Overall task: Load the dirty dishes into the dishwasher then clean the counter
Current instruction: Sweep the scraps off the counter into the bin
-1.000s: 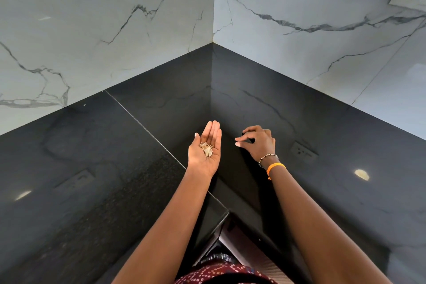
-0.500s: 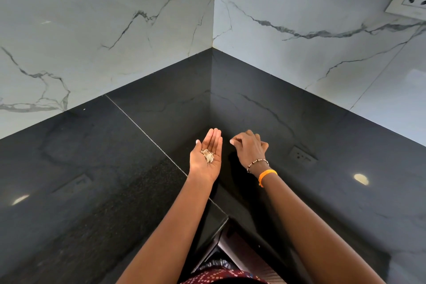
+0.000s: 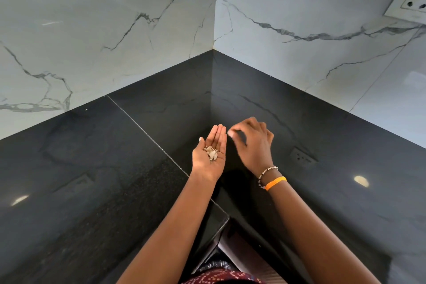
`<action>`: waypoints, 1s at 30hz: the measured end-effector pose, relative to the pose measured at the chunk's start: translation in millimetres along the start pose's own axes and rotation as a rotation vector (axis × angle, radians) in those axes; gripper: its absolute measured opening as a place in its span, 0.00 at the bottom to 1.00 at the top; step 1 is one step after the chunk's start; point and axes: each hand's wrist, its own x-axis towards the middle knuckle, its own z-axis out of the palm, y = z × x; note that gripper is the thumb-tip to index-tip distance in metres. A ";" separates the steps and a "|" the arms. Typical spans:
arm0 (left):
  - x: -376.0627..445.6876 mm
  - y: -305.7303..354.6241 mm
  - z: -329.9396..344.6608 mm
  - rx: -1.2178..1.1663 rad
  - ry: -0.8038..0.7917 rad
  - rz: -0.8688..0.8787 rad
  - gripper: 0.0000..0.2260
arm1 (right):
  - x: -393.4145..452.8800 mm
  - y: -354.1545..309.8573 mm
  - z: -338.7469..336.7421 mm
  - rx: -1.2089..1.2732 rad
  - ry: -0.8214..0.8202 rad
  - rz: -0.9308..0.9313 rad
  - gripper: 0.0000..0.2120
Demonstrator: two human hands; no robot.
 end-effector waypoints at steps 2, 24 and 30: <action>-4.0 5.2 2.3 -0.029 -0.007 0.031 0.22 | 9.8 25.9 7.1 0.098 -0.041 0.239 0.06; -3.9 13.4 -0.1 -0.052 0.004 0.053 0.21 | 41.9 64.5 34.3 0.000 -0.482 0.350 0.08; 0.5 11.0 -2.8 -0.020 0.024 0.054 0.21 | 49.3 7.3 5.0 0.445 -0.466 0.015 0.05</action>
